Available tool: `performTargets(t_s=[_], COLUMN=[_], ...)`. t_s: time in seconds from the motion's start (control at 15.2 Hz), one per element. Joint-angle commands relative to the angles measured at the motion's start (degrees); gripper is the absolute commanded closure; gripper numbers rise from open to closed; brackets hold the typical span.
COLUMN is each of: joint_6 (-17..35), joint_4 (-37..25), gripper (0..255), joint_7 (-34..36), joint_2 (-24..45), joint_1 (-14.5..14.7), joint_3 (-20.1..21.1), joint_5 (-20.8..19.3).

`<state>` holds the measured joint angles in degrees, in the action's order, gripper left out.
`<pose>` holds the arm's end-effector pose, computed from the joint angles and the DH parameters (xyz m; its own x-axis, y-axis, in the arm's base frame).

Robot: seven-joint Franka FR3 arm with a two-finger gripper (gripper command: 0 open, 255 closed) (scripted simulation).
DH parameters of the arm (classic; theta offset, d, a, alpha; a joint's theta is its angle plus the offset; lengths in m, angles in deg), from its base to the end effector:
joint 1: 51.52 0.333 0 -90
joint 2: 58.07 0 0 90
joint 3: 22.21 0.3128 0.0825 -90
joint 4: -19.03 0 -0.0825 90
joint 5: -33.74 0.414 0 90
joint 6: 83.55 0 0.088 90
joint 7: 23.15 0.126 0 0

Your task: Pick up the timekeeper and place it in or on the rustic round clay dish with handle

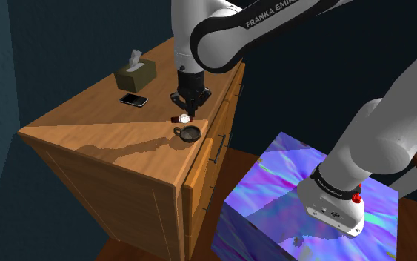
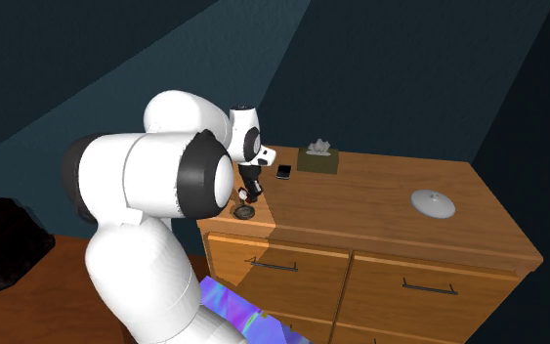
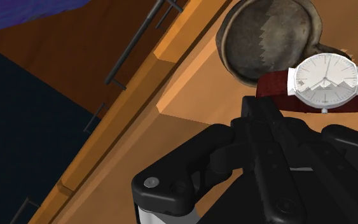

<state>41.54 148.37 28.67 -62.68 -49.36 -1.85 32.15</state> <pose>0.4931 0.2029 0.3553 0.8788 -0.4754 0.0402 -0.4767 -0.8786 0.0308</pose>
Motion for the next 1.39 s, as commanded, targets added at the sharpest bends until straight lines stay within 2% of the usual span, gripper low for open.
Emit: performTargets(t_s=[0.0,0.26,0.33,0.66,0.92,1.32], joint_6=[0.25,0.25,0.25,0.25,-7.06,-7.06], joint_4=[0.13,0.13,0.12,0.12,-4.21,-4.21], gripper=[255,255,0,0,0,0], joint_7=[0.03,0.03,0.03,0.03,-0.96,-0.96], joint_2=[0.11,0.11,0.11,0.11,-3.07,-3.07], joint_1=[-0.01,-0.01,-0.01,-0.01,0.12,0.13], joint_3=[0.0,0.0,0.0,0.0,-0.2,-0.22], joint_5=[-0.05,-0.05,-0.05,-0.05,1.29,1.29])
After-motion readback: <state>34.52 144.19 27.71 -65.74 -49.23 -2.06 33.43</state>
